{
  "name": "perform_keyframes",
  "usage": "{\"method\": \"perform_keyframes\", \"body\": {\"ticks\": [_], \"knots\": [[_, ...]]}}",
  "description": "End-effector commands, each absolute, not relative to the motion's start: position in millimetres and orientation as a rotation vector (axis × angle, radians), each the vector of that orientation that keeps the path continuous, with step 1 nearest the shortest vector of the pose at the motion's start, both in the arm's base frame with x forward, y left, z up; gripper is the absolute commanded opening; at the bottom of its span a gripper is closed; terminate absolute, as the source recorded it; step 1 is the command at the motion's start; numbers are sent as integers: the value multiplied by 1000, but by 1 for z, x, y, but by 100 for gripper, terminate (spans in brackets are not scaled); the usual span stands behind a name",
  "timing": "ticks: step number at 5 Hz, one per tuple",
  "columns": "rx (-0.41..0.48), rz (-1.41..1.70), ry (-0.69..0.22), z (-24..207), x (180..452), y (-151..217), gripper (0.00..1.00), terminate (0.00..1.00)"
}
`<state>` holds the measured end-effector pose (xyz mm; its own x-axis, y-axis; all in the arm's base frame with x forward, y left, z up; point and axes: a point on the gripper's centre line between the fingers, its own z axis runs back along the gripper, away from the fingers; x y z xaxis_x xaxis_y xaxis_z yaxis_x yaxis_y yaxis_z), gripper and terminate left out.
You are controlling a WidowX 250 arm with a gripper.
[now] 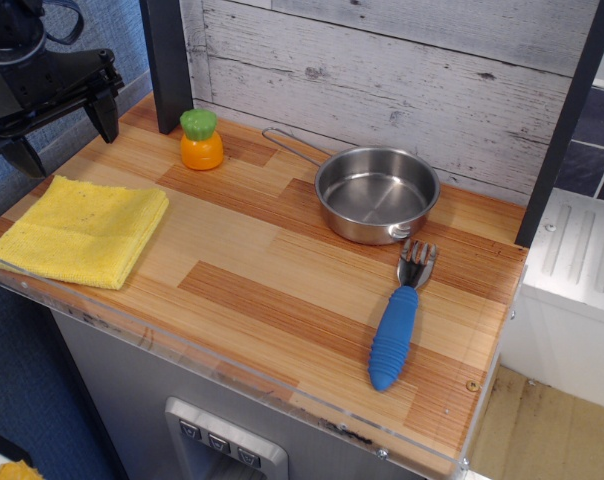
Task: Slide the yellow rag closer to the blue spoon.
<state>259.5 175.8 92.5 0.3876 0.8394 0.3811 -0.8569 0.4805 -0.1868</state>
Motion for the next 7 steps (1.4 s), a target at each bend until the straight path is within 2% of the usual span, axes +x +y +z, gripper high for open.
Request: {"method": "perform_keyframes", "body": {"ticks": [1, 3, 7], "knots": [[43, 1079, -459, 93, 259, 176, 100, 0], [59, 1098, -416, 73, 258, 185, 100, 0], [87, 1169, -282, 20, 252, 203, 100, 0]]}}
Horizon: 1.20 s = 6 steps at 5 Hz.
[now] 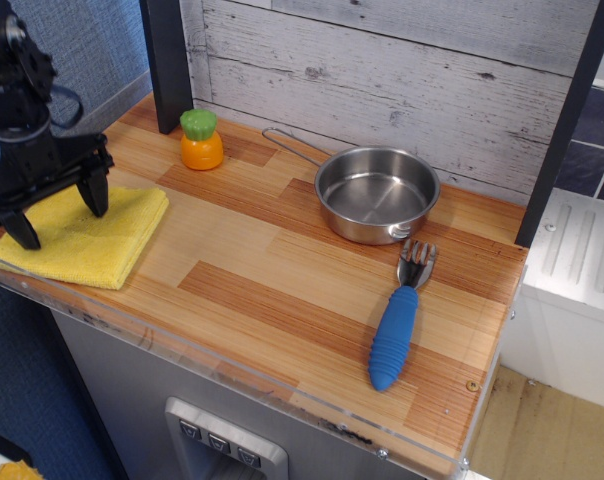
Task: Slide the yellow rag closer to the blue spoon.
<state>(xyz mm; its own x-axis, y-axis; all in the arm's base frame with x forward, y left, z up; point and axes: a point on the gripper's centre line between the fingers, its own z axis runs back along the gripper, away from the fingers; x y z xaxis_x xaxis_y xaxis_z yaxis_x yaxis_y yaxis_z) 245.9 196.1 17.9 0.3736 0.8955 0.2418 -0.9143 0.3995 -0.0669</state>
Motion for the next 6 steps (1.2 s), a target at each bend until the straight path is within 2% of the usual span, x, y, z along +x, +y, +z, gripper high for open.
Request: {"method": "perform_keyframes", "body": {"ticks": [1, 2, 4, 6], "knots": [[80, 1167, -266, 16, 254, 197, 100, 0], [65, 1144, -265, 15, 259, 182, 100, 0], [39, 1065, -295, 24, 281, 113, 100, 0], [13, 949, -307, 30, 276, 35, 100, 0]]}}
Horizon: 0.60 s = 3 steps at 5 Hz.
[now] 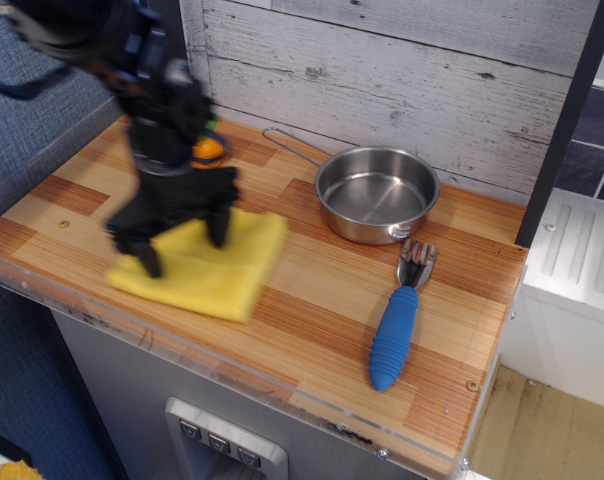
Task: Slide the yellow rag closer to the blue spoon.
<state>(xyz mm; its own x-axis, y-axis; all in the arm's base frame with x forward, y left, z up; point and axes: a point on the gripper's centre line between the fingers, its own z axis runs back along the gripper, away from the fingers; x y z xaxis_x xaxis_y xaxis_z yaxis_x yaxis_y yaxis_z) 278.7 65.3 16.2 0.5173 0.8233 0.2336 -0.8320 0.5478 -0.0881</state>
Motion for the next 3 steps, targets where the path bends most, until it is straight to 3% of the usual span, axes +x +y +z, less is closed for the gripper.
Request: {"method": "perform_keyframes", "body": {"ticks": [1, 3], "knots": [[0, 888, -306, 31, 274, 5, 100, 0], [13, 852, -320, 33, 272, -4, 100, 0]]}}
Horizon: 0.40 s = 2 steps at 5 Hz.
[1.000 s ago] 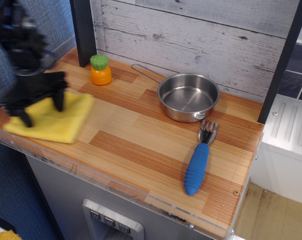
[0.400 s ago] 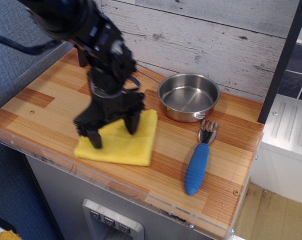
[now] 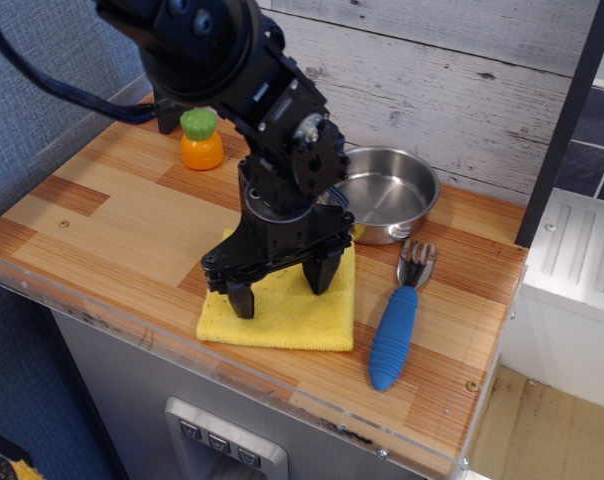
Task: Slide the yellow rag closer to the blue spoon.
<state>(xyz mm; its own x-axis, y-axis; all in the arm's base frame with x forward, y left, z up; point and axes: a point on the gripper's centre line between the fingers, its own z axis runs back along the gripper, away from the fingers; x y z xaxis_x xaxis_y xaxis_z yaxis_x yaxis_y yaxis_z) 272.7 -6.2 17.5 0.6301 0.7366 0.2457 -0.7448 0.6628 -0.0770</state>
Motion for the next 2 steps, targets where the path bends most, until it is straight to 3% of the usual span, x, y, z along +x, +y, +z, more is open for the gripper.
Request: {"method": "perform_keyframes", "body": {"ticks": [1, 2], "knots": [[17, 866, -317, 34, 270, 3, 100, 0], [20, 883, -341, 42, 270, 9, 100, 0]]}}
